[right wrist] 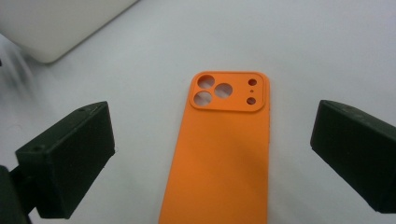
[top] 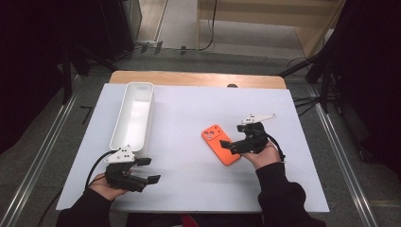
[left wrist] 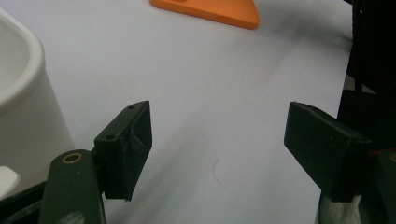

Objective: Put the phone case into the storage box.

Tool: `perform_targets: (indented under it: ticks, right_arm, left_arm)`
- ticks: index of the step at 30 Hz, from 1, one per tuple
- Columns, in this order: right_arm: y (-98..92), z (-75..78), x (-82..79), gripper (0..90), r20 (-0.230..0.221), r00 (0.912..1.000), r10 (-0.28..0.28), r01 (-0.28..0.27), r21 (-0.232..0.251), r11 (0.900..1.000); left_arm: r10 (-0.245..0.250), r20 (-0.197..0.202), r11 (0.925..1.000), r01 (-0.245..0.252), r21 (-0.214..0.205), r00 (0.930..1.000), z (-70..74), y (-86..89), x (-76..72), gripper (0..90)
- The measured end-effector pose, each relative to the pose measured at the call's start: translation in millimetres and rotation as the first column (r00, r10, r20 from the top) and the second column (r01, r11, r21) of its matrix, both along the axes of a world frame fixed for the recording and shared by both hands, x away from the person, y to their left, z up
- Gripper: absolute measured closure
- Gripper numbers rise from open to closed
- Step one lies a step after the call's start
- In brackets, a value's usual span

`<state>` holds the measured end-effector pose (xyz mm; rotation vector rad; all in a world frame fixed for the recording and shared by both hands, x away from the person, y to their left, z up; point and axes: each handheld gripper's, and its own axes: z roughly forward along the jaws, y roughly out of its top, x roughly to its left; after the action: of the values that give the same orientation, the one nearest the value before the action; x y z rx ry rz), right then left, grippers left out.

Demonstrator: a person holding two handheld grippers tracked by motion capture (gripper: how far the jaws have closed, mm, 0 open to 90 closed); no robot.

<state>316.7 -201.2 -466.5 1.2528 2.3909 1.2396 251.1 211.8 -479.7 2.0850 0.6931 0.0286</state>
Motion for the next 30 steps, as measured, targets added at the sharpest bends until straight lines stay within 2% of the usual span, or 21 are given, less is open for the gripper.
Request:
perform_targets:
  ticks: [5,8,14,30]
  right_arm:
    - [6.7,-8.6,2.5,0.0,-0.011,0.9999,-0.006,0.005,-0.022,0.9997]
    - [9.4,-13.8,4.1,0.0,-0.017,0.9988,-0.046,0.044,-0.058,0.9973]
    - [10.3,-21.0,5.1,0.0,-0.033,0.9984,-0.047,0.045,-0.063,0.9970]
    - [17.1,-37.5,9.4,0.4,-0.080,0.9955,-0.052,0.042,-0.125,0.9913]
  left_arm:
    - [-0.001,0.001,1.0000,0.001,0.002,1.0000,0.5,0.2,-0.2,23.9]
    - [-0.002,0.001,1.0000,0.002,0.002,1.0000,0.3,0.1,-0.3,23.9]
    - [0.000,0.001,1.0000,0.000,0.000,1.0000,0.7,0.0,-0.5,23.9]
    - [-0.002,0.003,1.0000,0.002,0.001,1.0000,0.8,0.2,-0.6,23.9]
